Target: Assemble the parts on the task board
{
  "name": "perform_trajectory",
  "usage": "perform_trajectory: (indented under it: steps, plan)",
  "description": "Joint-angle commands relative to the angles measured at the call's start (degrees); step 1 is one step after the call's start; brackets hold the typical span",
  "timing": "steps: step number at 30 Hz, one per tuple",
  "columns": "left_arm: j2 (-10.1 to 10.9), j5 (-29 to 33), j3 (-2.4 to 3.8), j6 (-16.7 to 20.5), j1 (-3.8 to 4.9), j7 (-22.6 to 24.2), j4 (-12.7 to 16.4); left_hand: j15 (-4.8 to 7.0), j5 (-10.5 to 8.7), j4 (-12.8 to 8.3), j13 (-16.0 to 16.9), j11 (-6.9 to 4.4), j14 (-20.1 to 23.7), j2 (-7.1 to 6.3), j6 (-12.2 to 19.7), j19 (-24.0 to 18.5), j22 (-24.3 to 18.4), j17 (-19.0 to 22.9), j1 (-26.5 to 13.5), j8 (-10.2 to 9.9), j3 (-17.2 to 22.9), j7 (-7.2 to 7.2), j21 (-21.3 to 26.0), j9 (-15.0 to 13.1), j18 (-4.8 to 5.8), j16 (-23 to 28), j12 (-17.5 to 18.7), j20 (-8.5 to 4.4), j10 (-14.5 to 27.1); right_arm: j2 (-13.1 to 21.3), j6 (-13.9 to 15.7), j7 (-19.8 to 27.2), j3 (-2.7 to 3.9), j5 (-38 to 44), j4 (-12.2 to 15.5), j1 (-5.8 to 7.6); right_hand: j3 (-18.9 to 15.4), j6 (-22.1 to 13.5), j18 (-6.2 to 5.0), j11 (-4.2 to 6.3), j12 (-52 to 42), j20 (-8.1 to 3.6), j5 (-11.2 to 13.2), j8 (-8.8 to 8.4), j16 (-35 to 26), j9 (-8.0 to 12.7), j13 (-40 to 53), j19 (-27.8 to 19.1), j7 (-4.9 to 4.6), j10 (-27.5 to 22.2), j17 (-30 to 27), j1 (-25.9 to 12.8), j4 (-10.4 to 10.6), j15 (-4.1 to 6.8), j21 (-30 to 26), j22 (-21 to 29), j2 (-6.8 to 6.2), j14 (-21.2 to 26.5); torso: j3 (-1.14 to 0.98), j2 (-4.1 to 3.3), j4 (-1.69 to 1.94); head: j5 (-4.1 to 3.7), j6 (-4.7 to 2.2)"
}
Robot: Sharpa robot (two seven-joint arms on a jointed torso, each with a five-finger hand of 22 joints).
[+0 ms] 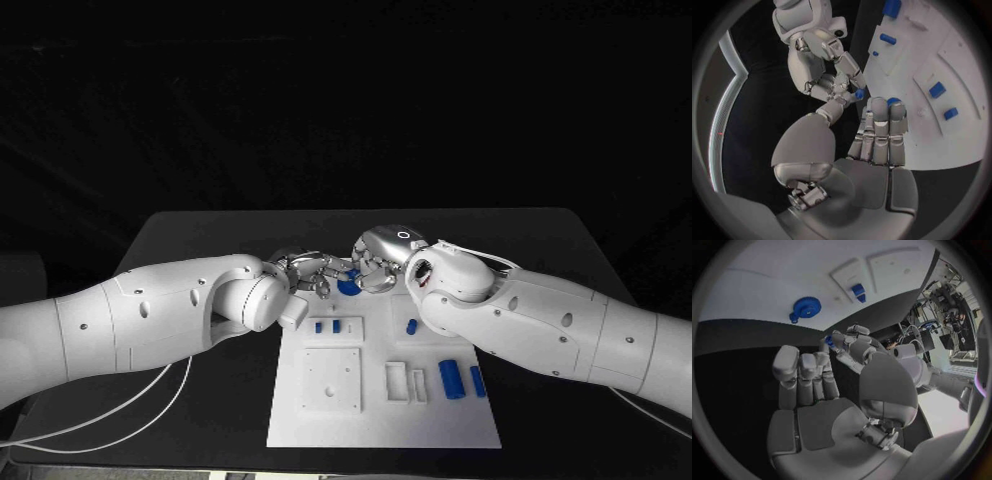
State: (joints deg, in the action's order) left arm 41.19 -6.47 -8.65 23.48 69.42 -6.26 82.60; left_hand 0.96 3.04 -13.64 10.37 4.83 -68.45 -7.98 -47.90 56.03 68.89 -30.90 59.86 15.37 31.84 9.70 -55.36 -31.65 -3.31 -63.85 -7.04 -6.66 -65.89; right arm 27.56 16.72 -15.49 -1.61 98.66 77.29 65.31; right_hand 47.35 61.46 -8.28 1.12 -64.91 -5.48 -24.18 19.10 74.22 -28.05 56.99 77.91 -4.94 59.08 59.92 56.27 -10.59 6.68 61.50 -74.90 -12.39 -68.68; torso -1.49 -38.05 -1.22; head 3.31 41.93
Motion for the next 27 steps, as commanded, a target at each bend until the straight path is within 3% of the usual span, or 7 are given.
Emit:
perform_trajectory:
  steps: [1, 27]
  plan:
    - [-0.2, 0.1, 0.03, 0.1, 0.04, -0.1, 0.2, 0.27, -0.1, -0.3, -0.1, 0.49, -0.3, 0.1, -0.5, 0.3, 0.0, -0.1, 0.7, 0.4, 0.2, -0.04, 0.3, 0.1, -5.34, 0.2, 0.3, -0.02, -0.1, -0.3, -0.1, -0.2, 0.04, 0.0, -0.1, 0.01, 0.0, 0.2, -6.72, 0.04, 0.4, -0.38, 0.2, 0.19, -0.2, -0.1, -0.1, 0.0, -0.05, 0.3, 0.1, 0.1, 0.2, 0.26, 0.1, 0.0, -0.36, -0.3, -0.01, -0.02, 0.01, 0.02, 0.01]
    - [-0.7, 0.0, 0.03, -0.3, 0.04, 0.4, 0.0, 1.34, 0.0, -1.7, 0.0, -0.64, -0.5, 1.76, -3.4, 0.3, 0.6, -1.0, 2.3, 2.2, 0.4, -1.28, 0.0, 0.5, -4.83, 0.3, -0.9, -0.7, -3.8, -1.4, -0.5, -0.3, 0.03, -0.1, -0.4, 0.07, -0.2, 0.1, -6.72, 0.02, 0.4, -0.39, 0.4, 0.15, -0.3, -0.1, -0.1, 0.0, -0.08, 0.3, 0.1, 0.1, 0.3, 0.24, 0.1, 0.1, -0.37, -0.3, -0.02, 0.0, -0.01, 0.08, 0.2]
